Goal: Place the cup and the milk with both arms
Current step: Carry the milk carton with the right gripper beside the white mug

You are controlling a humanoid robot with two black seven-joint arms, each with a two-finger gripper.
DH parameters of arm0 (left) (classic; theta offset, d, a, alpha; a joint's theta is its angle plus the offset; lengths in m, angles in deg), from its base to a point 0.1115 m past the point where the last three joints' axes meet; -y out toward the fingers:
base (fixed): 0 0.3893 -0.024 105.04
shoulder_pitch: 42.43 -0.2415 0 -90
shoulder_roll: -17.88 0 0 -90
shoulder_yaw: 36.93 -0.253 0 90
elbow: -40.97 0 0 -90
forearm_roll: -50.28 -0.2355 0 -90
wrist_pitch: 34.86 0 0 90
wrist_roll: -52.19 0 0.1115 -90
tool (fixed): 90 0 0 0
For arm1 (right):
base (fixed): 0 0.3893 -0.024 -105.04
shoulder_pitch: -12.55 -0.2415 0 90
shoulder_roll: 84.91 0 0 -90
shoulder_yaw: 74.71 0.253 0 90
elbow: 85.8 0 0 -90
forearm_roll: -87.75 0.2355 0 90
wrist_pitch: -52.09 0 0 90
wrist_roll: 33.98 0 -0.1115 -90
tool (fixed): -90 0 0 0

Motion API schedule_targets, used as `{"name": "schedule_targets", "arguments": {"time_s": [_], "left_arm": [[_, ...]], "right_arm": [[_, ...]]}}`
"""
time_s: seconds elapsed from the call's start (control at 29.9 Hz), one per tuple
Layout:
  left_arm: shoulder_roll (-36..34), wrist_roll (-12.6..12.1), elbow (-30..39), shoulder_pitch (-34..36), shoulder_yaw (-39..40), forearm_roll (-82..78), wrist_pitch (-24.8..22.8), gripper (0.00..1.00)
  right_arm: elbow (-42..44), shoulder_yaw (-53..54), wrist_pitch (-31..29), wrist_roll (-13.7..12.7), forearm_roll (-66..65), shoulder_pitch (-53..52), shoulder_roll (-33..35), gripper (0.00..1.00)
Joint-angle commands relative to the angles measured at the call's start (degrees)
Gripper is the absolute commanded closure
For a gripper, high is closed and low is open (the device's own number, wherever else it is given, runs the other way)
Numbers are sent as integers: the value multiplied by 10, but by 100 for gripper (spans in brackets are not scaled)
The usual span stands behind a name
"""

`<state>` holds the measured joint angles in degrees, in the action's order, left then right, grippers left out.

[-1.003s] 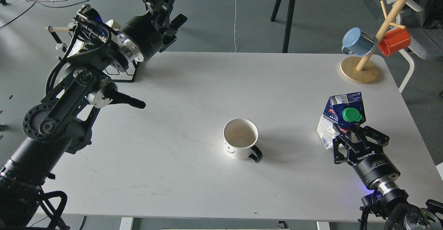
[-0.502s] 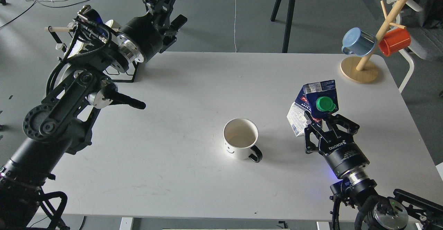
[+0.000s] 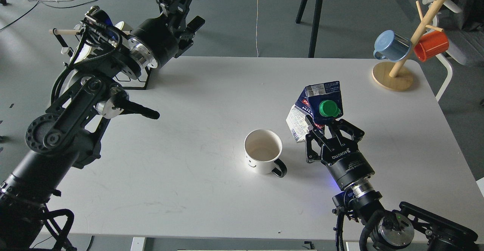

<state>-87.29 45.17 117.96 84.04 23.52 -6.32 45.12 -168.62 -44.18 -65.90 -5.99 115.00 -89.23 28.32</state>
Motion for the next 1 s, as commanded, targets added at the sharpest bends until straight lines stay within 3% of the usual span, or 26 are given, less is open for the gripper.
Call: {"name": "schedule_targets", "arguments": {"time_s": [0.0, 0.54, 0.77, 0.8, 0.94, 0.97], "left_arm": [[0, 0, 0, 0, -1, 0, 0, 0], [0, 0, 0, 0, 0, 0, 0, 0], [-1, 0, 0, 0, 0, 0, 0, 0], [-1, 0, 0, 0, 0, 0, 0, 0], [1, 0, 0, 0, 0, 0, 0, 0], [1, 0, 0, 0, 0, 0, 0, 0]], "right_arm": [[6, -4, 0, 0, 0, 1, -8, 67], [60, -28, 0, 0, 0, 6, -64, 66], [81, -36, 0, 0, 0, 4, -82, 61], [82, -36, 0, 0, 0, 4, -82, 55], [82, -36, 0, 0, 1, 4, -83, 0], [82, -36, 0, 0, 0, 4, -83, 0]]}}
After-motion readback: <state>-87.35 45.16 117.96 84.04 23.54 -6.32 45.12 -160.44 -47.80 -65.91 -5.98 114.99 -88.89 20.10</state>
